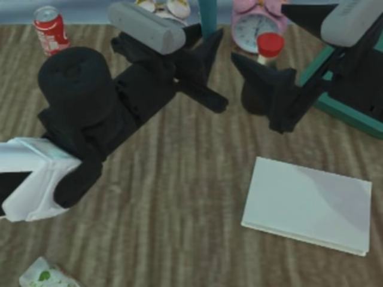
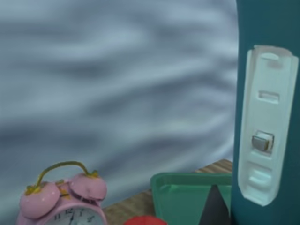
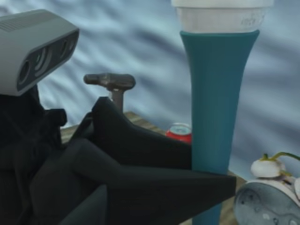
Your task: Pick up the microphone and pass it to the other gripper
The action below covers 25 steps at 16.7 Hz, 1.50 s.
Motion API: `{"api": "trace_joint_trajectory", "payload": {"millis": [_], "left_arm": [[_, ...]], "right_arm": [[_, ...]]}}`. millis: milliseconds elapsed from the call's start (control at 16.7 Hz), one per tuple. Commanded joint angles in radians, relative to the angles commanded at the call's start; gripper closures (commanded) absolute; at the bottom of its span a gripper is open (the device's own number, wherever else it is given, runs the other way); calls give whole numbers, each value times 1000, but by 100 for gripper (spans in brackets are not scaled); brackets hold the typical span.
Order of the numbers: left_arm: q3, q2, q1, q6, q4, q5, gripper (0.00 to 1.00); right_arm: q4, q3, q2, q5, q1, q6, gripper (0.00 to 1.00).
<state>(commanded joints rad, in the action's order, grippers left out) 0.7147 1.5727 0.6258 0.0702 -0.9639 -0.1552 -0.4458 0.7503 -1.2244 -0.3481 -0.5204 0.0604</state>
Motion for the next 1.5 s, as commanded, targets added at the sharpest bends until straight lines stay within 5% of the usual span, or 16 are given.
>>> {"api": "trace_joint_trajectory", "payload": {"millis": [360,900,1200,1500], "left_arm": [[0,0,0,0,0,0,100],[0,0,0,0,0,0,100],[0,0,0,0,0,0,100],[0,0,0,0,0,0,100]], "right_arm": [[-2,11,-13,5,-2,-1,0],[-73,297,-373,98,-92,-4,0],[-76,312,-388,103,-97,-4,0],[-76,312,-388,103,-97,-4,38]]}}
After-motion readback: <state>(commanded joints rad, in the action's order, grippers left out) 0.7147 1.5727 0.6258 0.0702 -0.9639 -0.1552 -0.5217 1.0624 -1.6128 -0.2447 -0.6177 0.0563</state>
